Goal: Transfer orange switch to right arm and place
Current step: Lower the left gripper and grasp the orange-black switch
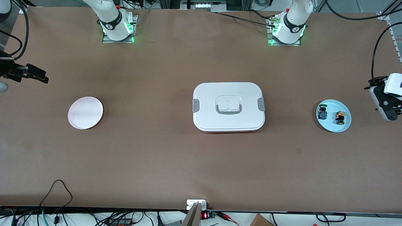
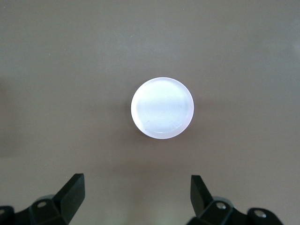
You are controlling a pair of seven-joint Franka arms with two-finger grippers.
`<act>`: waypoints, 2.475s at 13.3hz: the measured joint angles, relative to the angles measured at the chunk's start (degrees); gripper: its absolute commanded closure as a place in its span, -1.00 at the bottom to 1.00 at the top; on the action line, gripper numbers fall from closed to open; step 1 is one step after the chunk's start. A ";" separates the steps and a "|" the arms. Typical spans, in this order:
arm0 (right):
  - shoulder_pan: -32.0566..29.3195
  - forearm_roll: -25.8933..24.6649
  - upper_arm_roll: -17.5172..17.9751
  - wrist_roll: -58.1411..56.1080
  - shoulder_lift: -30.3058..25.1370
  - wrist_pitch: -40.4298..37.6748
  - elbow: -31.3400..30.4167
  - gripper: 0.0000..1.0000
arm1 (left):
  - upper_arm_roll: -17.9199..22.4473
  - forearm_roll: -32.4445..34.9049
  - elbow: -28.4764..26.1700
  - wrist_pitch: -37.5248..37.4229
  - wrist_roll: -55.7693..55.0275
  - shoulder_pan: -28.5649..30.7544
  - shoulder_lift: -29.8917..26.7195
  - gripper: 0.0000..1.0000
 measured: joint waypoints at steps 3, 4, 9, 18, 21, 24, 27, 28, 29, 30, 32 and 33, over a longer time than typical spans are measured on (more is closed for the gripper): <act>0.00 0.00 0.00 -0.01 0.00 0.00 0.00 -1.00 | -0.04 -0.67 -8.37 12.54 15.47 2.57 0.60 -1.00; 0.00 0.00 0.00 -0.01 0.00 0.00 0.00 -1.00 | -0.05 -1.17 -10.38 15.43 18.82 3.35 1.11 -1.00; 0.00 0.00 -0.01 -0.02 0.00 -0.01 0.00 -1.00 | -0.14 -3.64 -20.35 33.66 34.74 6.14 4.02 -1.00; 0.00 0.00 0.00 -0.03 0.00 -0.01 0.00 -1.00 | -1.44 -8.68 -22.86 43.61 44.93 9.35 9.25 -1.00; 0.00 0.00 0.00 -0.04 0.00 -0.01 0.00 -1.00 | -1.48 -8.69 -22.85 45.47 44.93 9.43 10.34 -1.00; 0.00 0.00 0.00 -0.04 0.00 -0.01 0.00 -1.00 | -1.48 -8.85 -22.78 46.44 44.93 9.71 11.18 -1.00; 0.00 0.00 0.00 -0.05 0.00 -0.01 0.00 -1.00 | -1.48 -9.23 -22.45 46.80 44.93 10.04 11.71 -1.00; 0.00 0.00 0.00 -0.05 0.00 -0.01 0.00 -1.00 | -1.49 -9.26 -22.27 46.84 44.93 10.05 11.96 -1.00; 0.00 0.00 0.00 -0.05 0.00 -0.01 0.00 -1.00 | -1.53 -9.29 -22.14 46.85 44.93 10.05 12.19 -1.00; 0.01 0.00 0.00 -0.05 0.00 -0.01 0.00 -1.00 | -1.57 -9.33 -22.10 46.86 44.93 10.05 12.33 -1.00; 0.01 0.00 0.00 -0.05 0.00 -0.01 0.00 -1.00 | -1.58 -9.43 -22.02 46.88 44.93 10.05 12.58 -0.82; 0.01 0.00 0.00 -0.05 0.00 -0.01 0.00 -1.00 | -1.58 -9.55 -21.91 46.89 44.93 10.06 12.73 -0.81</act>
